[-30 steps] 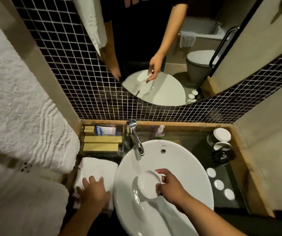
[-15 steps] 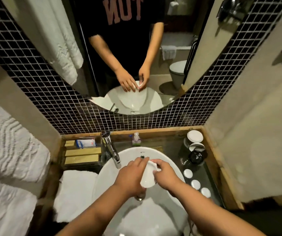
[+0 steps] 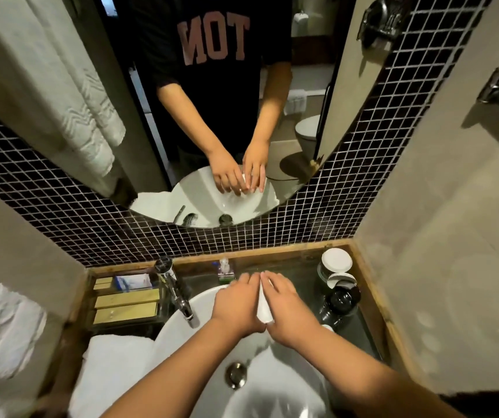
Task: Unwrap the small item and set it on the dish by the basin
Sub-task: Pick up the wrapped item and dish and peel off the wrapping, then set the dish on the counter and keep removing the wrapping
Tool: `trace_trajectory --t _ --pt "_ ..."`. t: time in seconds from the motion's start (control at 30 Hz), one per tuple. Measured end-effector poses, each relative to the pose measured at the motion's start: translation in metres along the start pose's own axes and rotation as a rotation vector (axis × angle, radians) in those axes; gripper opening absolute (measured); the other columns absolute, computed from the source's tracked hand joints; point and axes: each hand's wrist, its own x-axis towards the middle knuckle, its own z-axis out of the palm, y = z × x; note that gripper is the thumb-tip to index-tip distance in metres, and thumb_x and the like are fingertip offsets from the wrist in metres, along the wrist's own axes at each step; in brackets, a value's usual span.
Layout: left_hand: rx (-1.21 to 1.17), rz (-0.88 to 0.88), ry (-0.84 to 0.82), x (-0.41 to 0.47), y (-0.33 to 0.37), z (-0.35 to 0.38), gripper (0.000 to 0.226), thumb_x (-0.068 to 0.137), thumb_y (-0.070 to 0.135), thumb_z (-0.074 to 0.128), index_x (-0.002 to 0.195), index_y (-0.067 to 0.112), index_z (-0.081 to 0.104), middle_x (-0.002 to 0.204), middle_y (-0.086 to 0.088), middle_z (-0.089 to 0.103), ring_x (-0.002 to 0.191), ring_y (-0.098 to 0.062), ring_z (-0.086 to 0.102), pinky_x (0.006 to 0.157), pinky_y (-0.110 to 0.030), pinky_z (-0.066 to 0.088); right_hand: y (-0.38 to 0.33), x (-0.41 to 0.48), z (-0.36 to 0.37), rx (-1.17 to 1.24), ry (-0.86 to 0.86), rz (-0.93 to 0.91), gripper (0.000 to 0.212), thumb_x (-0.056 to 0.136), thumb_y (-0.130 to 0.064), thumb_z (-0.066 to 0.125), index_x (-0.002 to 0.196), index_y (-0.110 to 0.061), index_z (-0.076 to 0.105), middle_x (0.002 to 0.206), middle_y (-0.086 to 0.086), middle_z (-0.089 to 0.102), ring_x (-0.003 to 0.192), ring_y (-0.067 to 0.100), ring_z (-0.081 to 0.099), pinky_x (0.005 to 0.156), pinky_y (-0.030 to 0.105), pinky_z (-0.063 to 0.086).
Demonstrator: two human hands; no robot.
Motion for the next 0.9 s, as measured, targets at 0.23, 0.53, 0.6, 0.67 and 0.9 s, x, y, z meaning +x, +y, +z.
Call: trace_trajectory --t 0.23,0.53,0.6,0.67,0.9 --pt "0.028 0.044 -0.001 0.089 0.02 0.005 0.097 0.058 0.055 0.084 0.135 0.019 0.038 0.125 -0.004 0.056 0.106 -0.025 0.062 0.079 -0.041 0.052 0.048 0.061 -0.024 -0.026 0.055 0.074 0.097 0.083 -0.022 0.075 0.156 -0.008 0.011 0.164 0.009 0.017 0.148 0.026 0.019 0.119 0.037 0.027" --pt "-0.133 0.048 -0.243 0.146 0.051 0.086 0.12 0.065 0.036 0.091 0.156 0.014 0.015 0.151 -0.008 0.038 0.129 -0.029 0.051 0.105 -0.04 0.045 0.116 0.082 0.015 -0.016 -0.031 0.232 0.089 0.083 -0.022 0.076 0.153 -0.01 0.022 0.153 0.013 0.034 0.14 0.03 0.033 0.117 0.04 0.03" --pt "-0.152 0.047 -0.299 0.158 0.049 0.096 0.121 0.062 0.035 0.093 0.155 0.013 0.019 0.15 -0.009 0.039 0.133 -0.028 0.046 0.108 -0.038 0.041 0.128 0.086 0.022 -0.013 -0.012 0.262 0.077 0.086 -0.022 0.071 0.15 -0.014 0.029 0.149 0.011 0.04 0.136 0.028 0.038 0.116 0.038 0.032" --pt "-0.139 0.048 -0.321 0.167 0.045 0.103 0.113 0.057 0.038 0.094 0.149 0.015 0.033 0.144 -0.008 0.046 0.128 -0.026 0.048 0.105 -0.035 0.042 0.138 0.09 0.03 -0.069 -0.02 0.23 0.06 0.093 -0.021 0.06 0.147 -0.012 0.035 0.146 0.012 0.045 0.133 0.029 0.04 0.114 0.039 0.032" --pt "-0.056 0.007 -0.301 0.178 0.037 0.123 0.094 0.053 0.055 0.091 0.131 0.026 0.047 0.128 0.0 0.053 0.114 -0.022 0.057 0.087 -0.036 0.051 0.151 0.108 0.044 -0.138 -0.079 0.212 0.058 0.091 -0.022 0.064 0.142 -0.012 0.04 0.14 0.015 0.051 0.128 0.03 0.046 0.11 0.04 0.036"
